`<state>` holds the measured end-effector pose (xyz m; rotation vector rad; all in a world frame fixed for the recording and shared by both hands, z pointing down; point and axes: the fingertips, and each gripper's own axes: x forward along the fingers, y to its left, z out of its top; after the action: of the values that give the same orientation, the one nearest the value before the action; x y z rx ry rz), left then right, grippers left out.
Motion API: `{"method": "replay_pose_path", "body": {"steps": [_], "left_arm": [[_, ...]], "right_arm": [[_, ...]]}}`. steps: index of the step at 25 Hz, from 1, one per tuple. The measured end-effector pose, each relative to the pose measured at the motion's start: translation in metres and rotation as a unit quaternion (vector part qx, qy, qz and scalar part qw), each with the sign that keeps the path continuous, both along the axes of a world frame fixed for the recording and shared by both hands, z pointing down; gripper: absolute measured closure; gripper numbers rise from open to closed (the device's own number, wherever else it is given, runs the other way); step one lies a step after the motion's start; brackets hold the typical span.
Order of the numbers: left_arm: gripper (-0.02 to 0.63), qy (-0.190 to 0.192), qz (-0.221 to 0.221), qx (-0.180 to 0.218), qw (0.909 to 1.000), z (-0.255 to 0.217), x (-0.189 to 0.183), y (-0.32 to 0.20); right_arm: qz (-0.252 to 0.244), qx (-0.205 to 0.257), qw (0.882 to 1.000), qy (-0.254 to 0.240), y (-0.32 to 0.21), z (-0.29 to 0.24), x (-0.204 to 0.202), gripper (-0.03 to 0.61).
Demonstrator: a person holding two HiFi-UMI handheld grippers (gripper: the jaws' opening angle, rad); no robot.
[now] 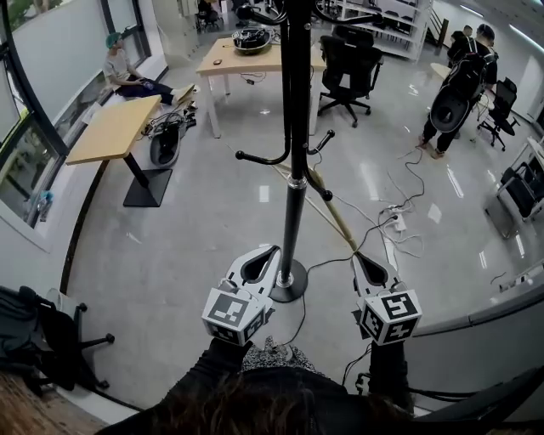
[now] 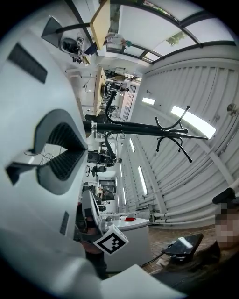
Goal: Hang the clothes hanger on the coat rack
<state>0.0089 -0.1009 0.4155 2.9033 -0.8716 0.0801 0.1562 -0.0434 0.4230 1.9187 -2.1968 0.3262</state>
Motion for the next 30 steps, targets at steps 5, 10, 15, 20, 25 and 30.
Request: {"method": "replay_pose_path", "body": {"steps": [5, 10, 15, 20, 25, 30], "left_arm": [[0.606, -0.004, -0.001, -0.003, 1.0000, 0.001, 0.004, 0.036], [0.606, -0.013, -0.003, -0.008, 0.9999, 0.003, 0.008, 0.064], [0.606, -0.023, -0.005, -0.003, 0.9997, -0.004, 0.012, 0.079], [0.606, -0.028, -0.010, 0.004, 0.9995, -0.007, 0.008, 0.084], [0.606, -0.029, -0.006, 0.009, 0.9995, -0.006, 0.005, 0.085], [0.606, -0.030, -0.006, 0.011, 0.9995, -0.006, 0.002, 0.083]], "right_arm": [[0.010, 0.004, 1.000, 0.001, 0.032, 0.003, 0.006, 0.569], [0.017, 0.018, 1.000, 0.001, 0.059, -0.004, 0.012, 0.569], [0.023, 0.030, 0.999, 0.002, 0.074, -0.009, 0.016, 0.569], [0.020, 0.038, 0.999, 0.006, 0.082, -0.013, 0.014, 0.569], [0.016, 0.040, 0.999, 0.015, 0.084, -0.017, 0.011, 0.570], [0.014, 0.040, 0.999, 0.018, 0.084, -0.018, 0.007, 0.570]]}}
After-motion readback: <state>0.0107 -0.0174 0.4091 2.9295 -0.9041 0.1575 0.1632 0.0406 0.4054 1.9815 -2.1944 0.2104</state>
